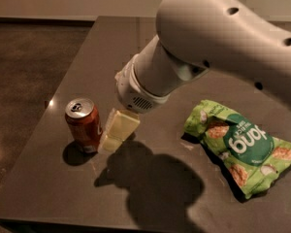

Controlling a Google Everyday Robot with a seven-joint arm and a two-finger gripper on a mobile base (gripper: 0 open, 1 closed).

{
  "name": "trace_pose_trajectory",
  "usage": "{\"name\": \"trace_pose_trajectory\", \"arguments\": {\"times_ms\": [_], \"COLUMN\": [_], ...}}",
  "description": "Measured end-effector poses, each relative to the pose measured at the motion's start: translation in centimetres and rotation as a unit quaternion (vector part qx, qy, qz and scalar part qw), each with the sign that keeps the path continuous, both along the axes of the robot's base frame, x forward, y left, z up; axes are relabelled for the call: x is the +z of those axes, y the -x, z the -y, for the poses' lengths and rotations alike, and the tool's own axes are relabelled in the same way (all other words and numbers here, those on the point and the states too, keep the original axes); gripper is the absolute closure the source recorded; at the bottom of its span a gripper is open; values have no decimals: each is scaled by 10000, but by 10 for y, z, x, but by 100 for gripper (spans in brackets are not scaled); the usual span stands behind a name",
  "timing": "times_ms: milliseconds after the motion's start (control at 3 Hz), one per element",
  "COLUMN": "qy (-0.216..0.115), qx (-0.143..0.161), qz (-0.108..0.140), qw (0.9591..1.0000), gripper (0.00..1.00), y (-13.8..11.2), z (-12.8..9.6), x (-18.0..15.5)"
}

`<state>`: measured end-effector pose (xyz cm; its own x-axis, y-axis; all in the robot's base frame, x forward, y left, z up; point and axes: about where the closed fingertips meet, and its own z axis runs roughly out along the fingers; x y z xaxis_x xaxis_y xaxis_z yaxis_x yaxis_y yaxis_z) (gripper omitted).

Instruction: Pick coke can

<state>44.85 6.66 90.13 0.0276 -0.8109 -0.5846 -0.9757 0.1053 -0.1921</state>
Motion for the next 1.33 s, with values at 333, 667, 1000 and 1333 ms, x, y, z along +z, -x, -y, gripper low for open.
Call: {"name": "trace_pose_trajectory", "arguments": {"times_ms": [333,667,1000,1333], "qy": [-156,-237,-300,-396], "qx": [-109,-90,-6,76], "qz": [-105,-224,-309,-375], "qw": [9998,9994,9991,9985], "gripper": [0,0,0,10], "y": [-1,7,17,24], "z": [-14,-28,-38,-49], "x": [-3,-6,-8,-6]}}
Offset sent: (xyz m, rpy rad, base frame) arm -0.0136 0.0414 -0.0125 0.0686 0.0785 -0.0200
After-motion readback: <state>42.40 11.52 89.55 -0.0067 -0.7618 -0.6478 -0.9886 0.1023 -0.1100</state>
